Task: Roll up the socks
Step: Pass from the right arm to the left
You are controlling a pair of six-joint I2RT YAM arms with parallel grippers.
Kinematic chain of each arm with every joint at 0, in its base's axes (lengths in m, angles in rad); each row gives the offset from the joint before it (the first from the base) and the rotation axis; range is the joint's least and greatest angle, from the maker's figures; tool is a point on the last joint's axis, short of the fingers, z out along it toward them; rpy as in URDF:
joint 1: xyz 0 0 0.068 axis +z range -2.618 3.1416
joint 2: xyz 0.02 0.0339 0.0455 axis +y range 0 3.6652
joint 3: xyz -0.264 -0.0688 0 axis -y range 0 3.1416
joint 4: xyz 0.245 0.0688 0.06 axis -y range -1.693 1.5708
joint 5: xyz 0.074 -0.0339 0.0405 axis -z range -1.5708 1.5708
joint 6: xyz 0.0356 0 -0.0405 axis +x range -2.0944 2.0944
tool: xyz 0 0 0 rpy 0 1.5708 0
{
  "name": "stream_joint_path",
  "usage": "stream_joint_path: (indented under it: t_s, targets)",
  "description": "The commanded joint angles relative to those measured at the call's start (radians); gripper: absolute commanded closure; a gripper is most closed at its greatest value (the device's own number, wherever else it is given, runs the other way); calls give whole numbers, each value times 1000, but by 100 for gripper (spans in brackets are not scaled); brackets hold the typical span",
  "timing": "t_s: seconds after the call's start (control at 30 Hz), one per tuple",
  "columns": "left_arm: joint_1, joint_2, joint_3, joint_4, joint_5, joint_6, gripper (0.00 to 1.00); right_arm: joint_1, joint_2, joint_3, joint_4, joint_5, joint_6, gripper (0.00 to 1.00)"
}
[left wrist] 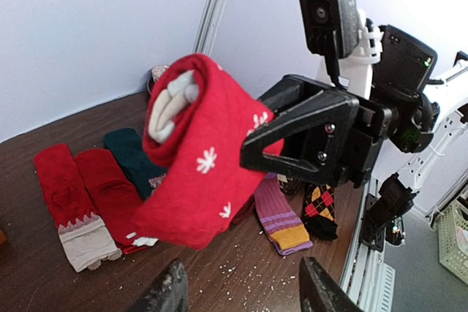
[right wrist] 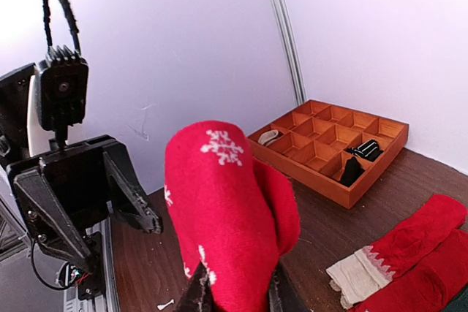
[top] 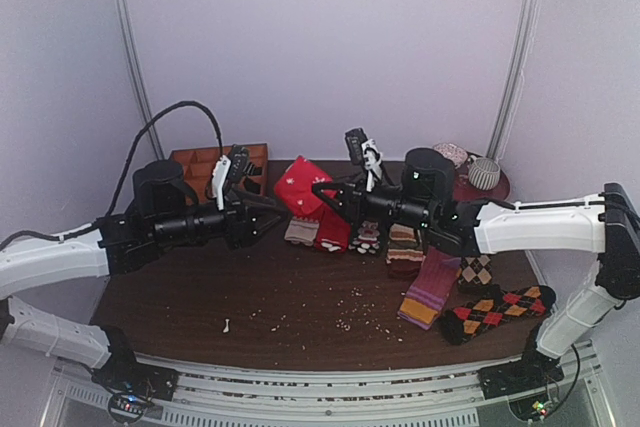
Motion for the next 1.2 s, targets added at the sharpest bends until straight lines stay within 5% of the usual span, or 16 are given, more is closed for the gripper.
stream_joint_path:
  t_s: [0.0, 1.17]
  targets:
    - [16, 12, -16, 143, -39, -100, 48, 16, -7, -33, 97, -25, 18, 100]
    - [36, 145, -42, 475, 126, -220, 48, 57, 95, -42, 262, -136, 124, 100]
